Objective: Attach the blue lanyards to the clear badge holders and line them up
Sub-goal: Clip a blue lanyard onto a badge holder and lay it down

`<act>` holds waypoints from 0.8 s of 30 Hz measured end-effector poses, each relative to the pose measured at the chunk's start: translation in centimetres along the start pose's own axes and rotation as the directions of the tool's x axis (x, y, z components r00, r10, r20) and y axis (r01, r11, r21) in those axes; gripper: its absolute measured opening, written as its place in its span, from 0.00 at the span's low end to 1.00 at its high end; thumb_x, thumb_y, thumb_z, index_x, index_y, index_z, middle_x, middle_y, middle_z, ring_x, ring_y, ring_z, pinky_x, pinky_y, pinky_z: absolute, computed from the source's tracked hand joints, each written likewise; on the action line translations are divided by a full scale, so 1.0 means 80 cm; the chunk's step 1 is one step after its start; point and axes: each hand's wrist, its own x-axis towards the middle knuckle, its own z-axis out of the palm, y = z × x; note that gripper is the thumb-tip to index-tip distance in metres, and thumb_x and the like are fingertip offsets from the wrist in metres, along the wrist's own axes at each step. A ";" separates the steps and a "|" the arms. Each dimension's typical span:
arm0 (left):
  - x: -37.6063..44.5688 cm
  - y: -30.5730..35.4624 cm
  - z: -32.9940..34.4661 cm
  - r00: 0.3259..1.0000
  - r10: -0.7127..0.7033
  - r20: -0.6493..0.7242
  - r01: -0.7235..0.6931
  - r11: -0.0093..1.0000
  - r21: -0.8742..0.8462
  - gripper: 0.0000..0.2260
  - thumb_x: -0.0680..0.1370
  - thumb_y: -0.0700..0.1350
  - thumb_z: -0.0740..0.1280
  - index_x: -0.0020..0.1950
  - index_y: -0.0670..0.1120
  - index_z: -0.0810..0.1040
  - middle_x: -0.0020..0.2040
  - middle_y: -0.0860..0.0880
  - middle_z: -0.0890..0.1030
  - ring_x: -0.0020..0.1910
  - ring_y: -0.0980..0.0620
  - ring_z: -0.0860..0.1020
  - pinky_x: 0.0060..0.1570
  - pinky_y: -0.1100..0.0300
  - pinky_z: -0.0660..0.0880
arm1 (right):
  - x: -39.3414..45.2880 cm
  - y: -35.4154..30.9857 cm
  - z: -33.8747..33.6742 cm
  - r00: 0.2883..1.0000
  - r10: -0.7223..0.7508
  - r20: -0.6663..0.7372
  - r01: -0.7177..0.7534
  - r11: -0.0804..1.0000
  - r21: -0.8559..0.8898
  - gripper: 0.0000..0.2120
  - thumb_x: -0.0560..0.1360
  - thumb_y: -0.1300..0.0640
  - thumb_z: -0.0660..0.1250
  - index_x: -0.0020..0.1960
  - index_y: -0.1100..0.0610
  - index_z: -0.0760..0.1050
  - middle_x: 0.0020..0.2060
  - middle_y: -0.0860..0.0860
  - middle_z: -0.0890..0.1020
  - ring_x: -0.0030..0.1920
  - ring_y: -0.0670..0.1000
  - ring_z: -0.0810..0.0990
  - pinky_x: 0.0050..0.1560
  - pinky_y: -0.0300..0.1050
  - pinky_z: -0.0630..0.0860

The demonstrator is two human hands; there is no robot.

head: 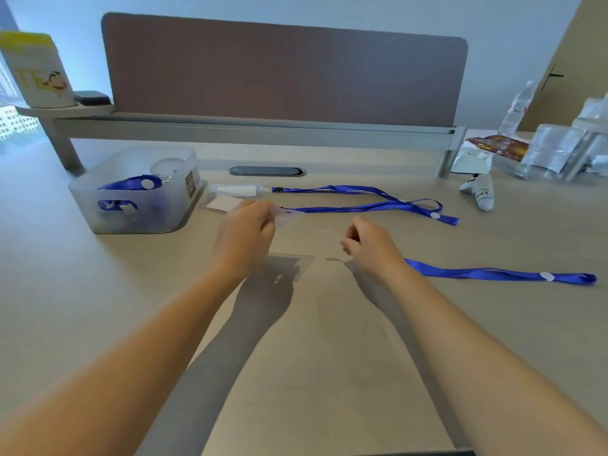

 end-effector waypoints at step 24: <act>-0.018 0.010 -0.043 0.968 -0.046 -0.245 0.005 0.986 -0.164 0.11 0.76 0.42 0.62 0.54 0.39 0.77 0.53 0.40 0.81 0.46 0.53 0.71 0.36 0.71 0.67 | -0.042 -0.136 -0.021 0.987 -0.022 0.162 -0.083 0.786 0.613 0.13 0.77 0.60 0.61 0.34 0.59 0.74 0.26 0.51 0.72 0.21 0.44 0.65 0.19 0.30 0.64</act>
